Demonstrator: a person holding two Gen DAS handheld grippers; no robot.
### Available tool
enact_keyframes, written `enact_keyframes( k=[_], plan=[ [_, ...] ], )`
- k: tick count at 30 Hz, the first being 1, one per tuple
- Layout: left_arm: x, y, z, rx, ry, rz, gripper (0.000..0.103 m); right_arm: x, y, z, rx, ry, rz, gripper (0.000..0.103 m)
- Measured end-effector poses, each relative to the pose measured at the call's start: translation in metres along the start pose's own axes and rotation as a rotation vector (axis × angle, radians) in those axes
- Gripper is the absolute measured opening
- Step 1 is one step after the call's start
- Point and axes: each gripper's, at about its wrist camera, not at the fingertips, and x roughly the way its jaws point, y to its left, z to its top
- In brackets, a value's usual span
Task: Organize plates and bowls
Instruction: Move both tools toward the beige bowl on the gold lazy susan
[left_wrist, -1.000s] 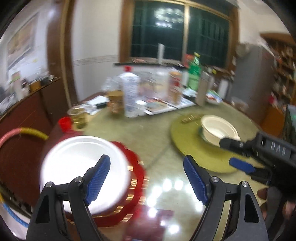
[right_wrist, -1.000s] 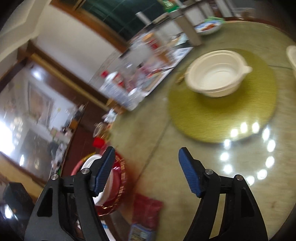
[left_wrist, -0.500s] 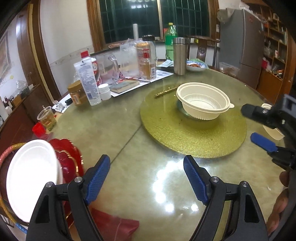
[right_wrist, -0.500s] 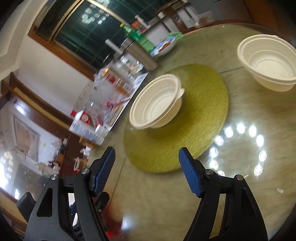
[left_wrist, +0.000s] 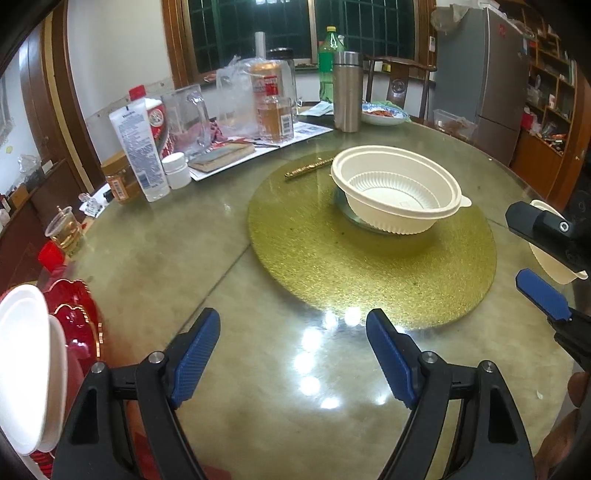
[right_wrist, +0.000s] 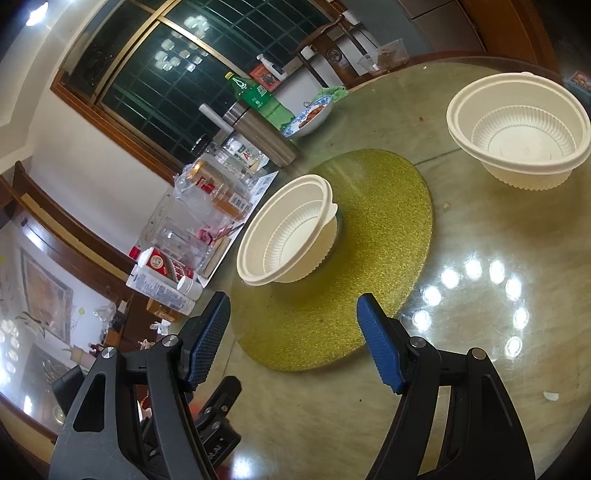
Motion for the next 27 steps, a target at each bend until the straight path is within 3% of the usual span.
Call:
enact_keyframes(
  k=[18,27],
  plan=[
    [0.019,0.0,-0.006,-0.01,0.028,-0.038,0.082,0.011,-0.001,-0.007,-0.055,-0.005,-0.109,0.072],
    [0.011,0.003,-0.007,-0.064,-0.001,-0.133,0.082,-0.006,-0.013,-0.006,-0.049,-0.128,-0.167,0.072]
  ],
)
